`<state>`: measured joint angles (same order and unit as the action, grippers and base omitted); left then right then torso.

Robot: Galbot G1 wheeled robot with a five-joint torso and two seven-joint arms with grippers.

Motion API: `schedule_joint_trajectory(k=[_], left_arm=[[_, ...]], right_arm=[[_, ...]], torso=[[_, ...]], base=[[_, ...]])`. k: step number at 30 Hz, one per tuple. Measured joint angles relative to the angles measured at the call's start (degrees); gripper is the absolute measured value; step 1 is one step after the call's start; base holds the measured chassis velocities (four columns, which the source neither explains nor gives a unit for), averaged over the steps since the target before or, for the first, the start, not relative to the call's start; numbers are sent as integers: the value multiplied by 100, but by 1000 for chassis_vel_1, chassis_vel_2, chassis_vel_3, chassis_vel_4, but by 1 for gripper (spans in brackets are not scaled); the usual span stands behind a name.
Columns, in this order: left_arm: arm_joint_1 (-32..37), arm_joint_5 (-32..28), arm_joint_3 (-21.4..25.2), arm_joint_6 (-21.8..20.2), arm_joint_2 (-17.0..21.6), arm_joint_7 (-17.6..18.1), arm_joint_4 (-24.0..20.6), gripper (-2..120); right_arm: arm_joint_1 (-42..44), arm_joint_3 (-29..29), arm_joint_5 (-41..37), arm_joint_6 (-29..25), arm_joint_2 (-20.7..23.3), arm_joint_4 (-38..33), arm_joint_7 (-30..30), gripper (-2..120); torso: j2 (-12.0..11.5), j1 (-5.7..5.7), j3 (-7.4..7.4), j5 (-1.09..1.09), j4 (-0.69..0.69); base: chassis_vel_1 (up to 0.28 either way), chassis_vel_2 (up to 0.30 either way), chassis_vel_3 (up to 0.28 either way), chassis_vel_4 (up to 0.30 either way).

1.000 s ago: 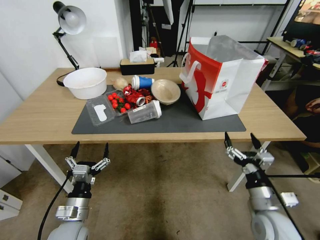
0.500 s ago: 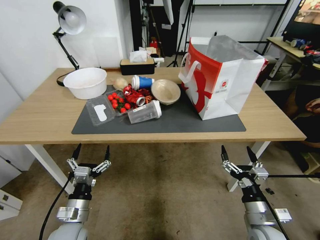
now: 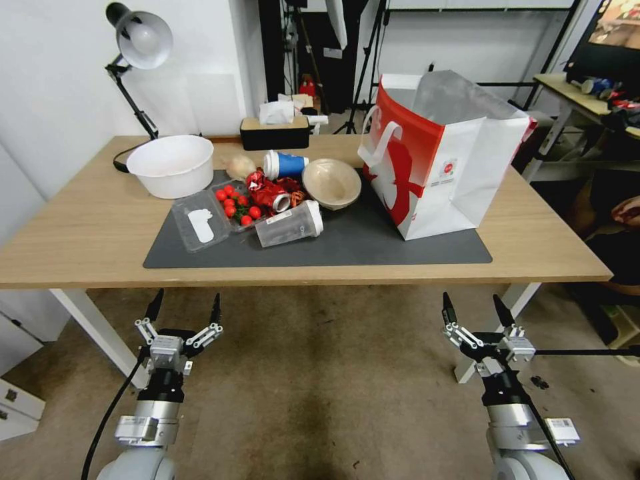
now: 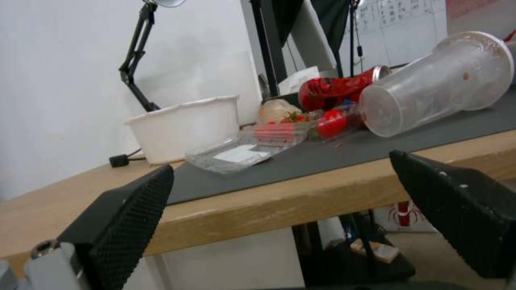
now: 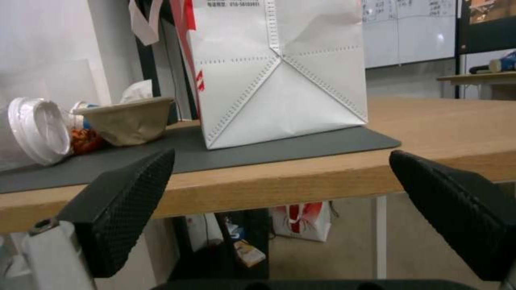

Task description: Pick up the food delivery bag from the floor and place it on the table.

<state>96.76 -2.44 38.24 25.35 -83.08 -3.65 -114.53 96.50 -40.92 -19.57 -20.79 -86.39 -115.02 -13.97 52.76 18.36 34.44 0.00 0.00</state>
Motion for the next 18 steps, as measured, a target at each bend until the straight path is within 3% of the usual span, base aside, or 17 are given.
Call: schedule_joint_trajectory(k=[18], left_arm=[[0, 1, -1, 0, 0, 0, 0, 100]], right_arm=[[-4, -2, -4, 3, 5, -1, -1, 100]], torso=[[0, 0, 0, 0, 0]], base=[[0, 0, 0, 0]])
